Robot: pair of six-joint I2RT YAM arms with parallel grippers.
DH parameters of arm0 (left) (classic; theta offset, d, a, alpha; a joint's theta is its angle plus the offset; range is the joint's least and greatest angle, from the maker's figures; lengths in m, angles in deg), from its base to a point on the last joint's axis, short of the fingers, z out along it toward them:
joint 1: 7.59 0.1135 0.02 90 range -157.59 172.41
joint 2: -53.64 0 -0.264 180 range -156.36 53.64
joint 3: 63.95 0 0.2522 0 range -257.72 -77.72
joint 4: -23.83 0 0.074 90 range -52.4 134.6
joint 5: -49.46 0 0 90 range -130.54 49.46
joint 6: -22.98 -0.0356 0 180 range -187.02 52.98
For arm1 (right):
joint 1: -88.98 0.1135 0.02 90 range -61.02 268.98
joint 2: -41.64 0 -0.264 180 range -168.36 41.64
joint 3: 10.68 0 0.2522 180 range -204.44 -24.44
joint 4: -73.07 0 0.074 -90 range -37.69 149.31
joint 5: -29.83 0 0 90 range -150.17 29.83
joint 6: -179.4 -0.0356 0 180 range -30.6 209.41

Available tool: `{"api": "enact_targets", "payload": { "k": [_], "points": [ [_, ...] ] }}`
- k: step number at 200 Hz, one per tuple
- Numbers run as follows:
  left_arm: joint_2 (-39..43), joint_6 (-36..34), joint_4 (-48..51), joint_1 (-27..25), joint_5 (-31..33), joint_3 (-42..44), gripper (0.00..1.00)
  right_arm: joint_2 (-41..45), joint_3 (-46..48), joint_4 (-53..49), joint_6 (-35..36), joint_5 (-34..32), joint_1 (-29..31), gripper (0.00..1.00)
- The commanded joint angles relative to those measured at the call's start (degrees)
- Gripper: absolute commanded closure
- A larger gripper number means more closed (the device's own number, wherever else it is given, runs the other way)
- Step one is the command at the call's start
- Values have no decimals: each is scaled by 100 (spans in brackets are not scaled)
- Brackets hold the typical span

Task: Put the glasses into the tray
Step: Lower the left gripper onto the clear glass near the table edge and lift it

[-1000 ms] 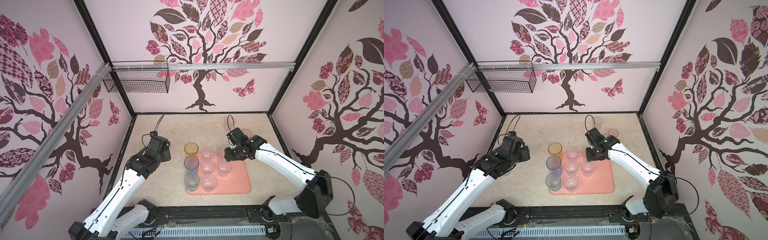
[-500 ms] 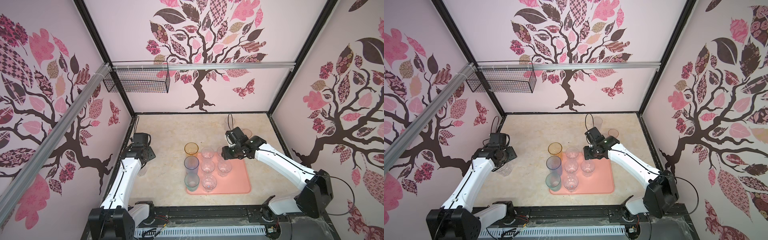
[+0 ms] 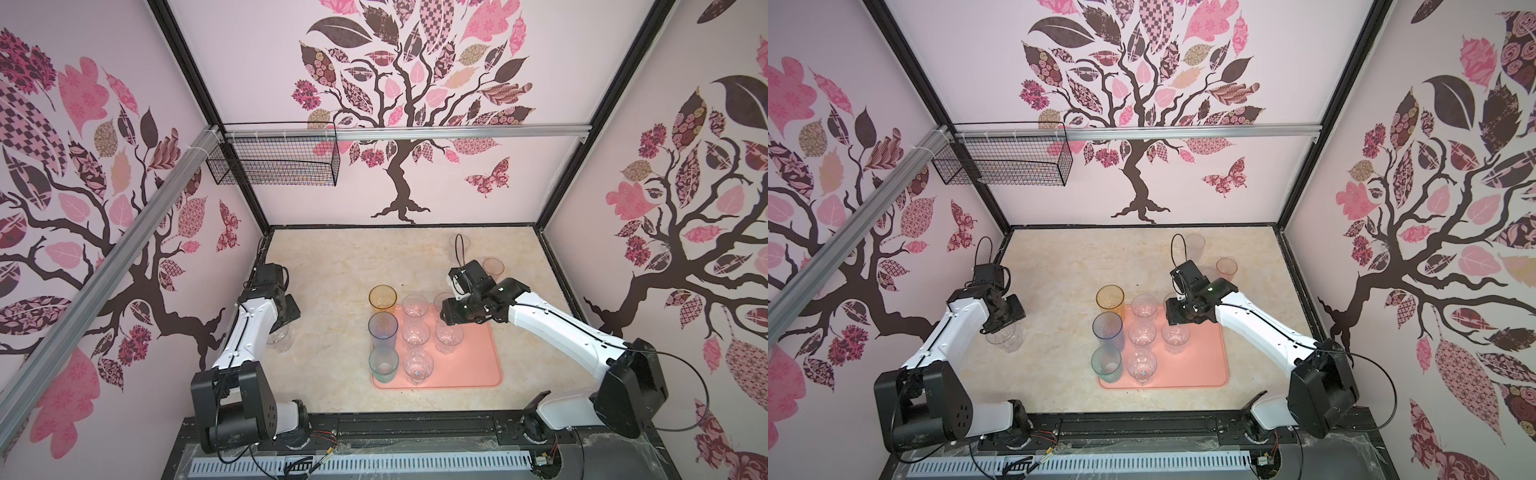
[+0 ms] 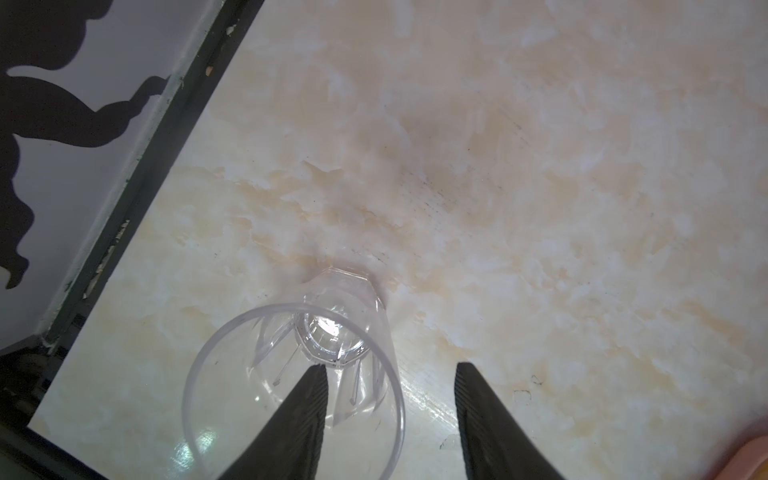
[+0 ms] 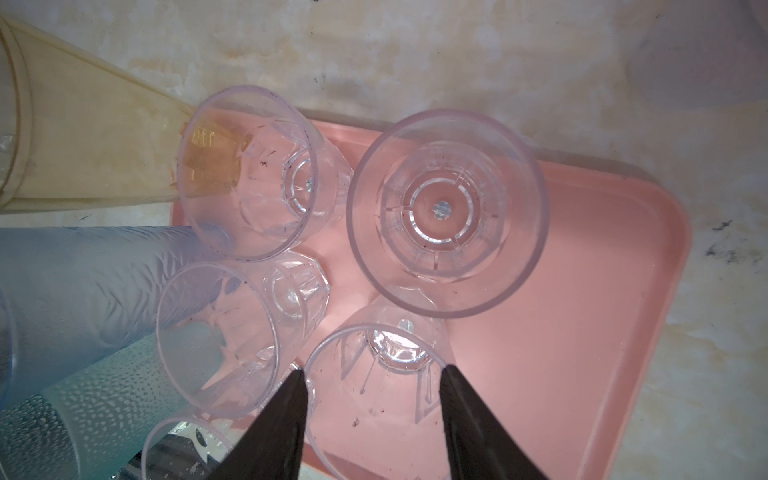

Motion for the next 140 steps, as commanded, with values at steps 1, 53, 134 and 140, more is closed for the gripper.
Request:
{"api": "enact_targets", "payload": {
  "k": [1,53,134,140],
  "points": [
    [-201,-192,-188,7,-146,39,51,273,11,51,27,48,13,45],
    [-506,-249,-363,8,-123,201,79,302,100,123,-17,89,13,46],
    [19,-253,287,-32,-277,-380,100,357,26,184,-100,269,-119,45],
    [153,-252,402,-73,-246,-502,100,357,0,178,-96,300,-195,46]
  ]
}}
